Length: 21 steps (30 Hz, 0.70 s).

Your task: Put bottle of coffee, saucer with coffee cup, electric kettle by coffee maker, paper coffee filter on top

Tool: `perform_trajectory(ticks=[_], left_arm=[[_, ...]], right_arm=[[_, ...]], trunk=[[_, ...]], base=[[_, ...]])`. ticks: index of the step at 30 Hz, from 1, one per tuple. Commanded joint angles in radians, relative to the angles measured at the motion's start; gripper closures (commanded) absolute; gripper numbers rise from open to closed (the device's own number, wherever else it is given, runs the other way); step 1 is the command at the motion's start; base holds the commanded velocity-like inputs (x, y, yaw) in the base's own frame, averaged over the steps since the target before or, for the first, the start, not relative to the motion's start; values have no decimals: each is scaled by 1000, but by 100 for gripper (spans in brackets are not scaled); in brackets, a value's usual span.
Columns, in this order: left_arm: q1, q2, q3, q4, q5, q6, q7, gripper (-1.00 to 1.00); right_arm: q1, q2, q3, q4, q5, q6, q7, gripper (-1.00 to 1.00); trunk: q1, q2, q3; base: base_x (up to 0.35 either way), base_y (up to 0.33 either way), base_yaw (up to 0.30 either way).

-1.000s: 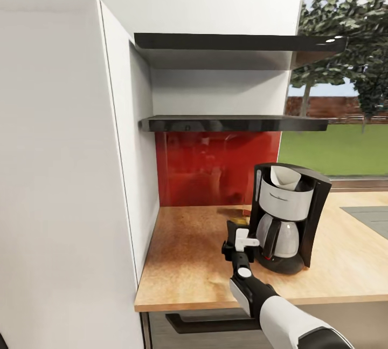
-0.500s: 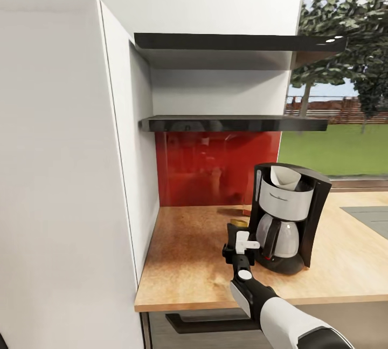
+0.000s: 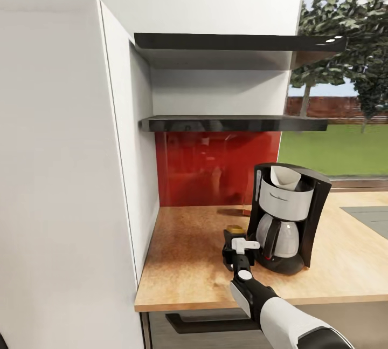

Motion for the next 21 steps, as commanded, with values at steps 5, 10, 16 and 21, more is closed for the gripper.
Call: perform_trajectory(ticks=[5, 10, 16, 21], left_arm=[[1, 0, -9, -3, 9, 0, 4, -100], [1, 0, -9, -3, 9, 0, 4, -100], [1, 0, -9, -3, 9, 0, 4, -100], [1, 0, -9, -3, 9, 0, 4, -100]], right_arm=[[-1, 0, 9, 1, -11, -5, -4, -100], [-1, 0, 9, 1, -11, -5, -4, -100], [-1, 0, 9, 1, -11, -5, -4, -100], [-1, 0, 9, 1, -11, -5, -4, -100]], trunk=[[0, 0, 0], [0, 0, 0], [0, 0, 0], [0, 0, 0]], base=[[0, 0, 0], [0, 0, 0], [0, 0, 0], [0, 0, 0]])
